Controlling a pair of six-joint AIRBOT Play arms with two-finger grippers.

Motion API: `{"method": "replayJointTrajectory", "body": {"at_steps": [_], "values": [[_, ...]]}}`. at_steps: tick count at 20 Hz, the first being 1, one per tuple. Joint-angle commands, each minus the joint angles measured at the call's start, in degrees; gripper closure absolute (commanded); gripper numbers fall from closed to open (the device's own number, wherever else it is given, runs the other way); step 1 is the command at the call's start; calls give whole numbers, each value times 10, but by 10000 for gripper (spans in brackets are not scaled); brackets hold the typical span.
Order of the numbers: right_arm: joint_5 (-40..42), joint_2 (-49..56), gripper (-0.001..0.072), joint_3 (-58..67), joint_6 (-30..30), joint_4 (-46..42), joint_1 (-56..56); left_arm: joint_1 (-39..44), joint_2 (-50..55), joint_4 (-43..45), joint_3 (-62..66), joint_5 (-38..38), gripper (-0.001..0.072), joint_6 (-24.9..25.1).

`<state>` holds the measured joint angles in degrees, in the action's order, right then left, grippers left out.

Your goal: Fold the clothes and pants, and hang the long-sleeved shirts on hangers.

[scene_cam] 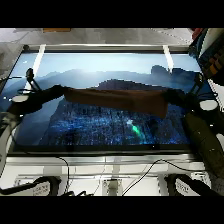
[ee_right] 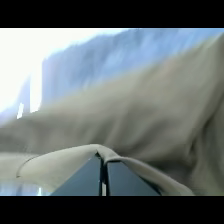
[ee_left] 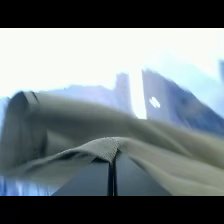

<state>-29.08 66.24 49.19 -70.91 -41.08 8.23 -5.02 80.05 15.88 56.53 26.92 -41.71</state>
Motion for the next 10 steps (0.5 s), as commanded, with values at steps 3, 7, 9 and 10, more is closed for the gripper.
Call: {"method": "replayJointTrajectory", "body": {"at_steps": [3, 7, 9, 10], "values": [[207, 139, 693, 30, -26, 25, -36, 108, 127, -35, 77, -227, 688, 8], [191, 187, 116, 62, -26, 16, -36, 123, 191, -21, 132, -230, -6, 8], [174, 181, 82, 64, -25, -16, -34, 114, 185, 10, 132, -216, -5, 8], [161, 179, 83, 65, -26, -30, -31, 104, 178, 18, 132, -194, -4, 8]]}}
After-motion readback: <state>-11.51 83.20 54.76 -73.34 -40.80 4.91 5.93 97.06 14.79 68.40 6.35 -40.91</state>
